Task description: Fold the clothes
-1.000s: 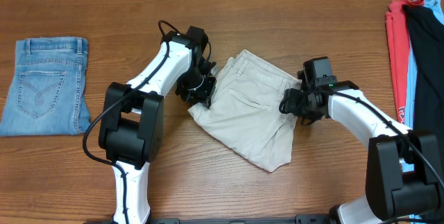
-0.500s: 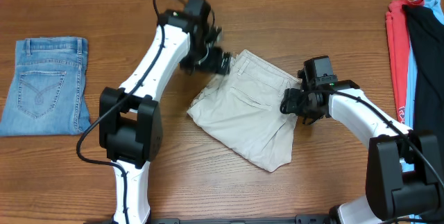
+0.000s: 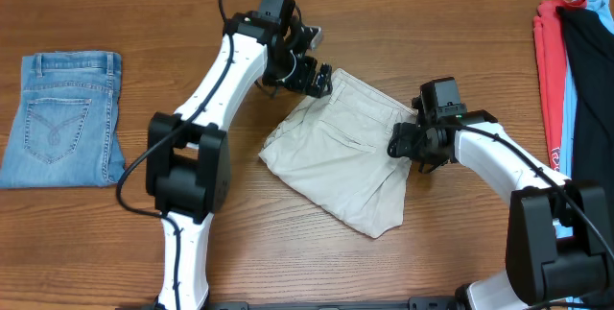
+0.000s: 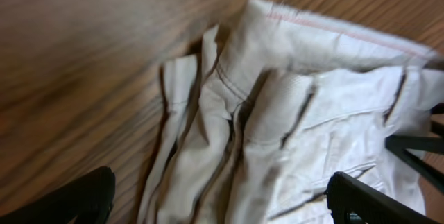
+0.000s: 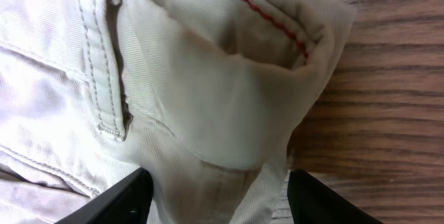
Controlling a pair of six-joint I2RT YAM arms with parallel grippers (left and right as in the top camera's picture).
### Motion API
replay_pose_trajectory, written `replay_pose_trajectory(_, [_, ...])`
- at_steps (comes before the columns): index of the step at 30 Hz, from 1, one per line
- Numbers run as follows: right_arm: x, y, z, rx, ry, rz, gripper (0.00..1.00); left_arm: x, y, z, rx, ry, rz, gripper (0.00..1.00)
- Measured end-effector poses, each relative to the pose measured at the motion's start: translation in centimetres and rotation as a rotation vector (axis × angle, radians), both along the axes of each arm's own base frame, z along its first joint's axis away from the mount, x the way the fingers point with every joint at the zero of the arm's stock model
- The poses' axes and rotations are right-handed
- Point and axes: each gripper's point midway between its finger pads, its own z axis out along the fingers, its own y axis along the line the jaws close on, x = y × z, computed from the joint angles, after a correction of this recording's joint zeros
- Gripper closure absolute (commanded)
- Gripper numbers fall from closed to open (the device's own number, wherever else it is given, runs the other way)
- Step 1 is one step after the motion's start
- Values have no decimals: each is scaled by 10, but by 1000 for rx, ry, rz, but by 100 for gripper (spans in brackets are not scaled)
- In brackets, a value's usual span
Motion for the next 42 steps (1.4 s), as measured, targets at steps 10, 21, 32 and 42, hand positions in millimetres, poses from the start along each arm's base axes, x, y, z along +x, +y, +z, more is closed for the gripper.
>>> replay_pose_trajectory(10, [-1, -1, 0, -4, 7, -2, 34, -16, -17, -46, -32, 113, -58, 15])
replay_pose_trajectory(21, [-5, -5, -1, -20, 27, -6, 33, -45, -46, -61, 9, 153, -152, 96])
replay_pose_trajectory(32, [-11, -16, 23, -31, 66, -37, 36, -29, 17, -35, 249, 92, 11, 96])
replay_pose_trajectory(42, [5, -64, 91, -67, -69, -163, 35, 19, 227, 82, 464, -154, 466, 96])
